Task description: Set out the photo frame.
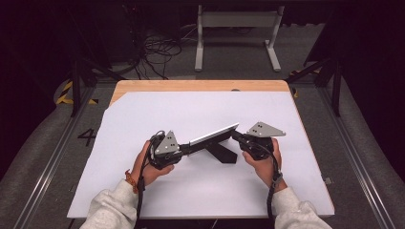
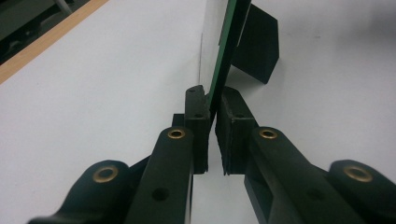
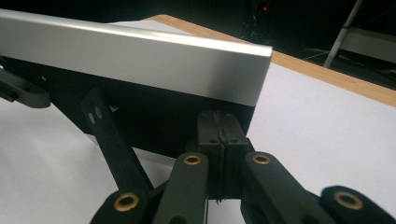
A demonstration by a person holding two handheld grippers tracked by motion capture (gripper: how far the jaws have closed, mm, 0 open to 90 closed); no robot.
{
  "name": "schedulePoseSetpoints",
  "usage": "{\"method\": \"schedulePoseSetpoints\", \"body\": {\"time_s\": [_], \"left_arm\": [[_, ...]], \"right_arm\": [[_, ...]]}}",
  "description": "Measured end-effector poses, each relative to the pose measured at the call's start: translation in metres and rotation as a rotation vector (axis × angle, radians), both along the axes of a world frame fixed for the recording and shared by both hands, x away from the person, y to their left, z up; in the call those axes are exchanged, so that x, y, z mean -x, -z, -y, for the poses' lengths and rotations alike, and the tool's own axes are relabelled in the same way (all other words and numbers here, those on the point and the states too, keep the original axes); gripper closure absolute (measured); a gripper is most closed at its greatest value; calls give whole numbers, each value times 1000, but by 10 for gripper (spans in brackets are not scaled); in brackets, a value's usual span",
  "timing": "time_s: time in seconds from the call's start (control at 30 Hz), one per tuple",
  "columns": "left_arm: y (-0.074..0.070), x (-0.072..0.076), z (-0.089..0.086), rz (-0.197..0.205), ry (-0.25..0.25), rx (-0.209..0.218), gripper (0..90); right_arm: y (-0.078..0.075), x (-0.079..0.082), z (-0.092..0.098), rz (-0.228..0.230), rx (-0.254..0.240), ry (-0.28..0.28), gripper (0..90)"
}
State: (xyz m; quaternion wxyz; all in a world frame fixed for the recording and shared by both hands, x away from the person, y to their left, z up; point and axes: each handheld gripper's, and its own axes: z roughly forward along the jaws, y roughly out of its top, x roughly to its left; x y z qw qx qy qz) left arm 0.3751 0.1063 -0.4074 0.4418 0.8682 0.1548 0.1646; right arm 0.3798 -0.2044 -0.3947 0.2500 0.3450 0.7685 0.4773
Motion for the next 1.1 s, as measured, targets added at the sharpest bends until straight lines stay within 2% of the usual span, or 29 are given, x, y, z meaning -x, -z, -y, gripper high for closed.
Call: {"method": "schedulePoseSetpoints", "body": {"time_s": [0.73, 1.1], "left_arm": [[-3, 24, 12, 14, 53, -39, 816], [-4, 29, 16, 15, 64, -39, 796]], "right_arm": [[1, -2, -15, 15, 4, -48, 900], [1, -5, -20, 20, 11, -48, 900]]}}
